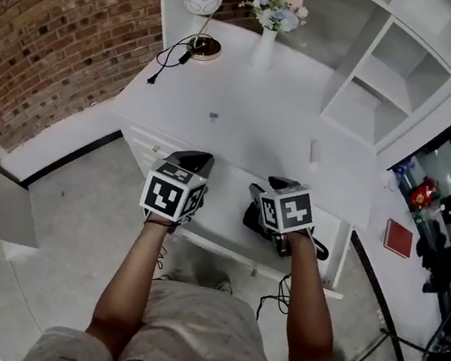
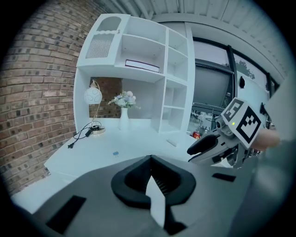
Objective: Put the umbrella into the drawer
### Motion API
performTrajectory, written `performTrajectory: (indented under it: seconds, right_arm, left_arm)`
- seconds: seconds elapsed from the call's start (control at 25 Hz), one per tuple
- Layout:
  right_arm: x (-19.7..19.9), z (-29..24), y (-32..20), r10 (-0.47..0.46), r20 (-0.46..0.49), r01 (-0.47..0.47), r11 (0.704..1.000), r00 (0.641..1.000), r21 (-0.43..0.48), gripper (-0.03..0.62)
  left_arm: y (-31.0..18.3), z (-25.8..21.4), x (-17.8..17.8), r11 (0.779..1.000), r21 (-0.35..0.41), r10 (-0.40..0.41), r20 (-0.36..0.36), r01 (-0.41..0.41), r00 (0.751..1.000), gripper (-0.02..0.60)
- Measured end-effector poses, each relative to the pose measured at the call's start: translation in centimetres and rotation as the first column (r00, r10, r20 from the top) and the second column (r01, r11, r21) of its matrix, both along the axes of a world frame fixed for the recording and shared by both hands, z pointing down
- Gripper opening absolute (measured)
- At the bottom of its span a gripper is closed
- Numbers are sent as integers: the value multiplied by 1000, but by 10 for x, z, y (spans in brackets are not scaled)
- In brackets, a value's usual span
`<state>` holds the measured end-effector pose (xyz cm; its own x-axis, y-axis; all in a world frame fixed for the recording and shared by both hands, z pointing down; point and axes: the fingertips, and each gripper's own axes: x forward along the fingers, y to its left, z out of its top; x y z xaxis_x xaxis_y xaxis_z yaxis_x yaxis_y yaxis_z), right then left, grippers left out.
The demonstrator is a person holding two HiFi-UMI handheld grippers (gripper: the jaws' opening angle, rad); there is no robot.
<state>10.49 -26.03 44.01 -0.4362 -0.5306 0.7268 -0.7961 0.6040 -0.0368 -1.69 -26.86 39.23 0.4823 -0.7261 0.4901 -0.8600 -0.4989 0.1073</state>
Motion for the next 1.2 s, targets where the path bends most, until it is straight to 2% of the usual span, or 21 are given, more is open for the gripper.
performTrajectory:
  seconds: [0.2,0.32,0.88,1.2]
  right_arm:
    - [6,-37,-5,114,87,-124,985,990,118,181]
    - [8,-57,-4,145,129,-167,970,981,177,169]
    - [16,-114,8,145,194,-203,923,970,327,126]
    - [14,-128,14,133,173,-192,901,976,390,95]
  left_arm:
    - [-9,-30,-5,997,70,-13,-34,15,999,-3]
    - [-10,-50,-8,991,125,-29,-67,37,997,-3]
    - [2,-88,-16,974,217,-57,-62,70,996,-3]
    - [9,-97,-19,969,237,-67,-45,75,997,-3]
